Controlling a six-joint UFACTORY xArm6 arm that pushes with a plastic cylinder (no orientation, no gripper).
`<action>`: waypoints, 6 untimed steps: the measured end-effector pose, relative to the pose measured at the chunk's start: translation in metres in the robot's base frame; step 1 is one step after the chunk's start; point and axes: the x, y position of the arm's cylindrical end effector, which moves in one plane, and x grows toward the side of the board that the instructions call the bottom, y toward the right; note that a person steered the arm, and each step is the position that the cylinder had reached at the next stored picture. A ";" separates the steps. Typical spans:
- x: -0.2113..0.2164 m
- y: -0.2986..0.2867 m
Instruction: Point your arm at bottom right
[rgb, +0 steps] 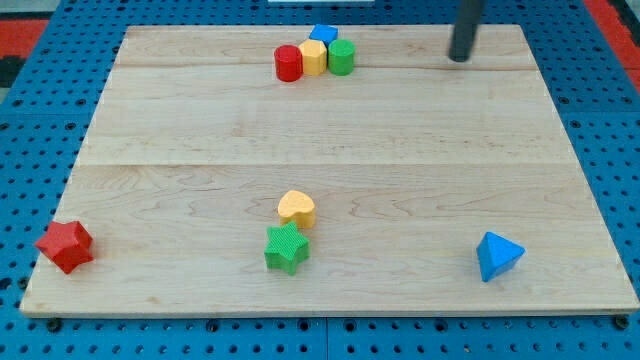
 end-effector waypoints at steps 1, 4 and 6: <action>0.051 0.020; 0.204 0.117; 0.301 0.022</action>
